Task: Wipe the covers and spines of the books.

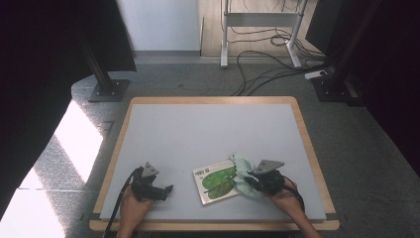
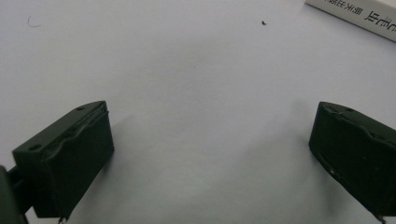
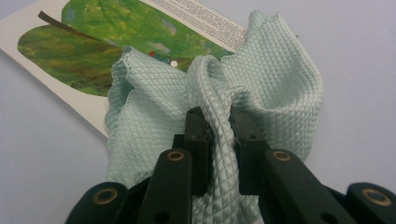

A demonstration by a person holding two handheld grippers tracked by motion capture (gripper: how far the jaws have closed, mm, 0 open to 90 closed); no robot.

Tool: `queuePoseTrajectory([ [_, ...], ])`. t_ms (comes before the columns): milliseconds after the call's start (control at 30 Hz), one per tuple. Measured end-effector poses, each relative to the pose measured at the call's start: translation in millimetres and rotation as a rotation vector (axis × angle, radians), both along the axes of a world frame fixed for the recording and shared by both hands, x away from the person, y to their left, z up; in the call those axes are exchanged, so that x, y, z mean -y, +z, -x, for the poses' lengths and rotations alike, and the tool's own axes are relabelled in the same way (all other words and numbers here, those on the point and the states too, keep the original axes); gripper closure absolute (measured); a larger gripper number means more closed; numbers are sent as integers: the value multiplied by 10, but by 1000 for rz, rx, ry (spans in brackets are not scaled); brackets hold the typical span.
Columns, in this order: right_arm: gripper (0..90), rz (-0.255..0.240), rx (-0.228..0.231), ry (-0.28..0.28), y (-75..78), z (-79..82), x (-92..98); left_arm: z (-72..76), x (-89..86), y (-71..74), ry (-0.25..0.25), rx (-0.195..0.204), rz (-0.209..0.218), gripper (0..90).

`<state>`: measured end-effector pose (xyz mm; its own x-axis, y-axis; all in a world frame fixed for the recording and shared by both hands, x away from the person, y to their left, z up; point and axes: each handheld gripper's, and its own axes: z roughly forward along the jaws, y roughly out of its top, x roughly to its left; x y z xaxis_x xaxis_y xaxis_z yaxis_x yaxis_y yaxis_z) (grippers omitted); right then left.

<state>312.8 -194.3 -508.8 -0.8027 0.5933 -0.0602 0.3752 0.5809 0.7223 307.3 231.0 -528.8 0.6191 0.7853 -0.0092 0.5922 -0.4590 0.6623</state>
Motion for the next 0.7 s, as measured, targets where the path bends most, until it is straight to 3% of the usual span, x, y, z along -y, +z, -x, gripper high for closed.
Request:
queuePoseTrajectory([
  [233, 774, -15, -2, 32, 0, -10, -102, 0, -1, 1, -1, 0, -1, 0],
  [500, 773, -65, -25, 51, -25, -155, -247, 0, -1, 0, 0, 0, 0, 0],
  [700, 773, -91, -33, 87, -35, -227, -462, 0, -1, 1, -1, 0, -2, 0],
])
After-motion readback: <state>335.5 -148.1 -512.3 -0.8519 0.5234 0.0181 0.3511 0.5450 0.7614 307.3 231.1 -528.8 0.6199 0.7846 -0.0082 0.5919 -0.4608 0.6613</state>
